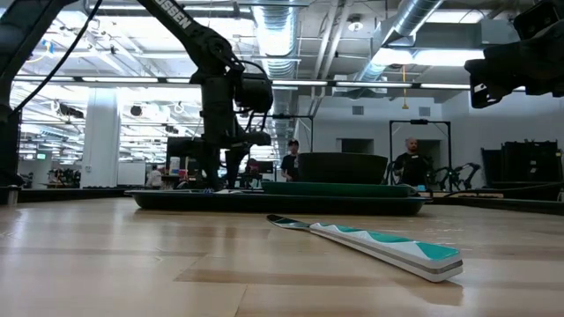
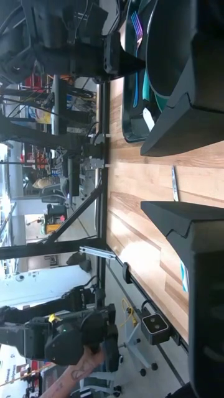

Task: Set up tray
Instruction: Adjust the blue spoon on the black napkin

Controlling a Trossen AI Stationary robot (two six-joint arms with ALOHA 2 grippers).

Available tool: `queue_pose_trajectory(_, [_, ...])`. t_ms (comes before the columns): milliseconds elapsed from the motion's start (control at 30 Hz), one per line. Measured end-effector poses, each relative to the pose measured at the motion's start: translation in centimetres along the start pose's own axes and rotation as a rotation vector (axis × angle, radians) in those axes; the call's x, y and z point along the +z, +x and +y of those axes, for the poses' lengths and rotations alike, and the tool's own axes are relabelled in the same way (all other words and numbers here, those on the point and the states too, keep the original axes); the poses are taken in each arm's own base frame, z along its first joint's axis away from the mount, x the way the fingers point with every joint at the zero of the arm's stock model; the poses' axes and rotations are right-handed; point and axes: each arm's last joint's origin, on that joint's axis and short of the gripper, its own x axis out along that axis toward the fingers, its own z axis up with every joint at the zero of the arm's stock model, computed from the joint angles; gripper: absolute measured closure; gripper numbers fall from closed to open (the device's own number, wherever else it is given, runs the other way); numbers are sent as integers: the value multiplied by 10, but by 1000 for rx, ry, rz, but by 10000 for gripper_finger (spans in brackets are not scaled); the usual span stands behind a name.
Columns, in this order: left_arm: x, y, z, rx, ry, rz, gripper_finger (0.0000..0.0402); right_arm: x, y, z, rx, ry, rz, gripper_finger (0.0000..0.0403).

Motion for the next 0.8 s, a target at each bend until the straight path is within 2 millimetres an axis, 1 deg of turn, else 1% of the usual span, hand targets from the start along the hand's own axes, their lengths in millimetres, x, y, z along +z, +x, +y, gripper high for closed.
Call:
queue_pose_trajectory(300, [-4,0,-3,1,11,-2,283,0,0,0,0,0,0,285])
queue_pose_trajectory(800, [-8,0,-7,-27,-81,37,283,0,0,0,0,0,0,285])
